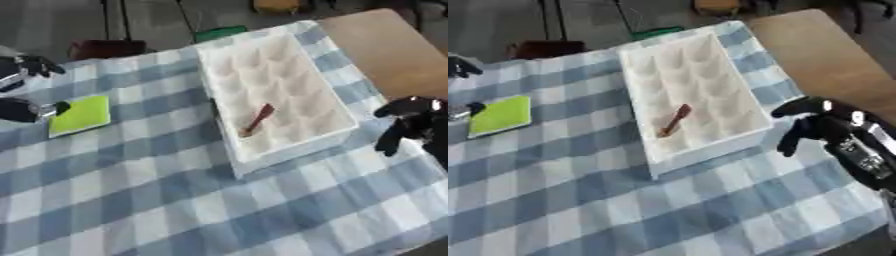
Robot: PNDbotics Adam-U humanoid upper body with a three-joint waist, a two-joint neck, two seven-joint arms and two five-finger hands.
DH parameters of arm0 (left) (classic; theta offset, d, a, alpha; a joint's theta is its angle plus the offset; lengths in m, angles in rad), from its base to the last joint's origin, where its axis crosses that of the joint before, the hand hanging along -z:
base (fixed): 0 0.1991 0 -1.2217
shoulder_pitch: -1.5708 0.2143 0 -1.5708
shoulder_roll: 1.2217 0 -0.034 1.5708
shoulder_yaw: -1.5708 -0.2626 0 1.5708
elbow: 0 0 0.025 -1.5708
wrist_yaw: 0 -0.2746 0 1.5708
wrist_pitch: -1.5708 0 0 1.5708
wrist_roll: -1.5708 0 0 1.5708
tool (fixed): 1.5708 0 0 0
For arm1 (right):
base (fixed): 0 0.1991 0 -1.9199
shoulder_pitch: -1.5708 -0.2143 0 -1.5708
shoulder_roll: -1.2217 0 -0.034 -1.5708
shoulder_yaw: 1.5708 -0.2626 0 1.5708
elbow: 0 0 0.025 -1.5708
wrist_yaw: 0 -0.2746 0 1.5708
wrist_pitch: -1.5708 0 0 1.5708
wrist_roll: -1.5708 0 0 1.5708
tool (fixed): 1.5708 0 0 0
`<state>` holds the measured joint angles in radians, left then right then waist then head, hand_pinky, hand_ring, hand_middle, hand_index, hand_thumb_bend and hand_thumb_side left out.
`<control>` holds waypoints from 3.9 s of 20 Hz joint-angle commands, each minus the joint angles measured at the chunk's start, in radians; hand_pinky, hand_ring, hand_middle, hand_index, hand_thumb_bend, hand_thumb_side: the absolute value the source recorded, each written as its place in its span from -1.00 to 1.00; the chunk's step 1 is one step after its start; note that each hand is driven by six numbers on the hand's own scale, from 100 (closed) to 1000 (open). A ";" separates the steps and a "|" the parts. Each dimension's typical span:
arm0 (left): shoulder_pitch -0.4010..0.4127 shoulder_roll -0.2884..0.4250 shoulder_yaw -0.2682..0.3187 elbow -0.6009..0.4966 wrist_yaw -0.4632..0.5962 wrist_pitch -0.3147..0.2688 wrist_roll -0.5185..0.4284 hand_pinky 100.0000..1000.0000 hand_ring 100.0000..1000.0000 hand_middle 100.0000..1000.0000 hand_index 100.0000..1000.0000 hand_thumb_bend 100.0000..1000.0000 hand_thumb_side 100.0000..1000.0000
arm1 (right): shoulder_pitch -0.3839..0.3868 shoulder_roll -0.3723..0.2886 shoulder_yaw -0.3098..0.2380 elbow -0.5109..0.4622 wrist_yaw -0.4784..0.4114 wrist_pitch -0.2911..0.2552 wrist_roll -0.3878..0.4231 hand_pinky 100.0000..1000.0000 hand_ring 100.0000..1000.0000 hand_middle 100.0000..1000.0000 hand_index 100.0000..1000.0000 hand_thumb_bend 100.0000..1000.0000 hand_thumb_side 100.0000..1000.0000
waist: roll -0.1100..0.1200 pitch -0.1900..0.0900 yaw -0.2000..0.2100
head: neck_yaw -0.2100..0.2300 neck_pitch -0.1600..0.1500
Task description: Pick up objects on the table and place them in the box.
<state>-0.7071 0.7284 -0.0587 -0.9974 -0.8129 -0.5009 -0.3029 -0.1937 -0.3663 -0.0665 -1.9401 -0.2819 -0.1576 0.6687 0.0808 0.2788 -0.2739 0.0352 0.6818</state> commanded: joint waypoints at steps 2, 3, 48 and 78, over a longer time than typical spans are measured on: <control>-0.020 0.007 0.002 0.017 -0.030 0.001 0.016 0.51 0.51 0.56 0.75 -0.31 0.34 | -0.009 -0.016 -0.002 -0.017 0.009 -0.004 0.004 0.03 -0.12 0.47 0.59 -1.00 0.44 | -0.005 -0.011 -0.002 | 0.005 -0.010; -0.022 0.004 0.002 0.016 -0.035 0.006 0.028 0.51 0.50 0.55 0.75 -0.31 0.27 | -0.009 -0.015 -0.002 -0.017 0.009 -0.005 0.004 0.03 -0.12 0.47 0.59 -1.00 0.44 | -0.005 -0.010 -0.003 | 0.006 -0.011; 0.021 -0.026 0.002 0.025 -0.086 0.117 0.249 0.23 -0.08 -0.08 0.57 -1.00 -0.65 | -0.018 -0.009 -0.002 -0.017 0.018 -0.016 0.014 0.03 -0.13 0.47 0.58 -1.00 0.44 | -0.010 0.015 -0.007 | 0.005 -0.027; 0.015 0.040 -0.024 -0.392 0.243 0.093 -0.003 0.22 -0.14 -0.10 0.53 -0.58 -0.78 | -0.011 -0.009 -0.005 -0.012 0.006 -0.013 0.014 0.03 -0.13 0.47 0.58 -1.00 0.43 | -0.015 -0.005 -0.003 | 0.001 -0.016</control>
<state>-0.6761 0.7453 -0.0839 -1.3700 -0.6057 -0.4165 -0.2996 -0.1972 -0.3641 -0.0671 -1.9397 -0.2669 -0.1708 0.6817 0.0678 0.2973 -0.2781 0.0348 0.6674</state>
